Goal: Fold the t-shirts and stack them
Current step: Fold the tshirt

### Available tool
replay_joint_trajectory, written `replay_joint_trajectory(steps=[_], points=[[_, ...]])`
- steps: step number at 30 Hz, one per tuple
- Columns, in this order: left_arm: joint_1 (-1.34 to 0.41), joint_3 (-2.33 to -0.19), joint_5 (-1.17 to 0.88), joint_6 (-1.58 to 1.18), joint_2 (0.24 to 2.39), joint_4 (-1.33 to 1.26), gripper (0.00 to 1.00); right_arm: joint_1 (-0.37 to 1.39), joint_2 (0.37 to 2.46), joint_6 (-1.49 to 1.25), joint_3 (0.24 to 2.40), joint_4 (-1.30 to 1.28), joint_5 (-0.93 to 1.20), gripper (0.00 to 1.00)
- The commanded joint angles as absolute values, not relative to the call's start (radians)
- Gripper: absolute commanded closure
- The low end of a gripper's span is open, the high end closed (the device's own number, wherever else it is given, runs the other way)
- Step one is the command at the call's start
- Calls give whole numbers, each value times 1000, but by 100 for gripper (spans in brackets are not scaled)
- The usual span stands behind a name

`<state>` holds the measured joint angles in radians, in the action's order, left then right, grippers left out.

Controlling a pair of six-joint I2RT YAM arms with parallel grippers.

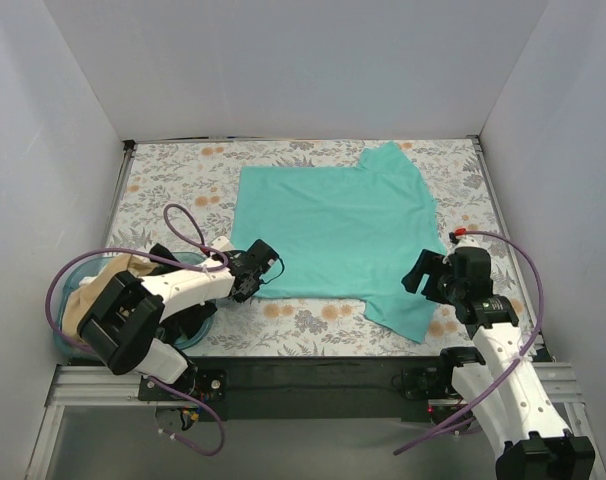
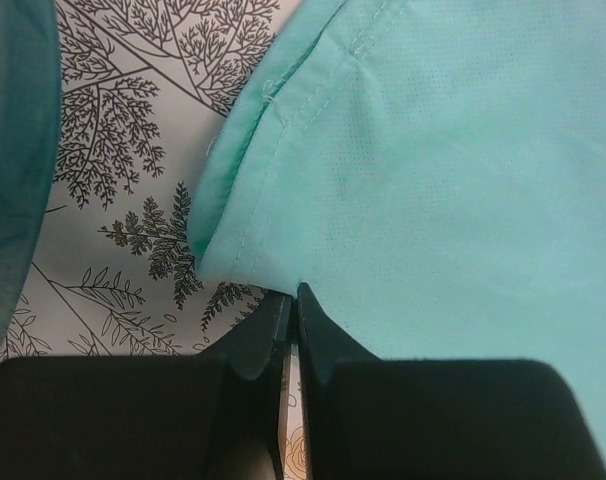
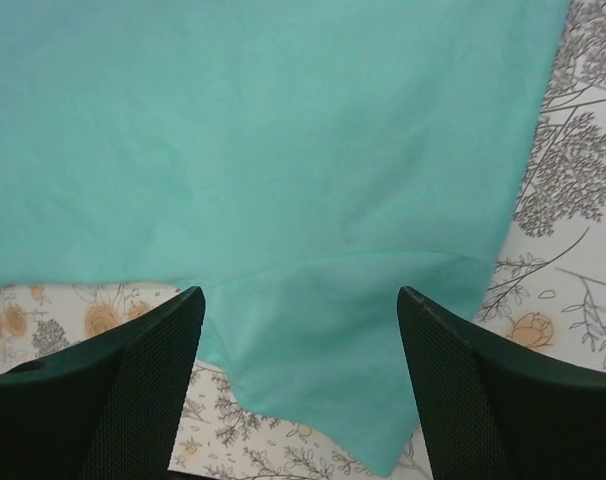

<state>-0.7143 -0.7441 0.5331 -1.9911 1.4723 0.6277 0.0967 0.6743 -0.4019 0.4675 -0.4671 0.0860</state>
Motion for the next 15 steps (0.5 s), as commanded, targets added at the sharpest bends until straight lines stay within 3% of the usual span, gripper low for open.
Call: replay_joint_trajectory(steps=[1,9,15], points=[[-712,-716,492,-2158,1459,658,100,156,637,-448,469,-555,97,17],[-710,-741,483,-2095,1445,653,100,521,762,-670,474,-659,-95,23],[-712,-726,488,-2079,1391,643,100,670,857,-797,497,-747,-221,24]])
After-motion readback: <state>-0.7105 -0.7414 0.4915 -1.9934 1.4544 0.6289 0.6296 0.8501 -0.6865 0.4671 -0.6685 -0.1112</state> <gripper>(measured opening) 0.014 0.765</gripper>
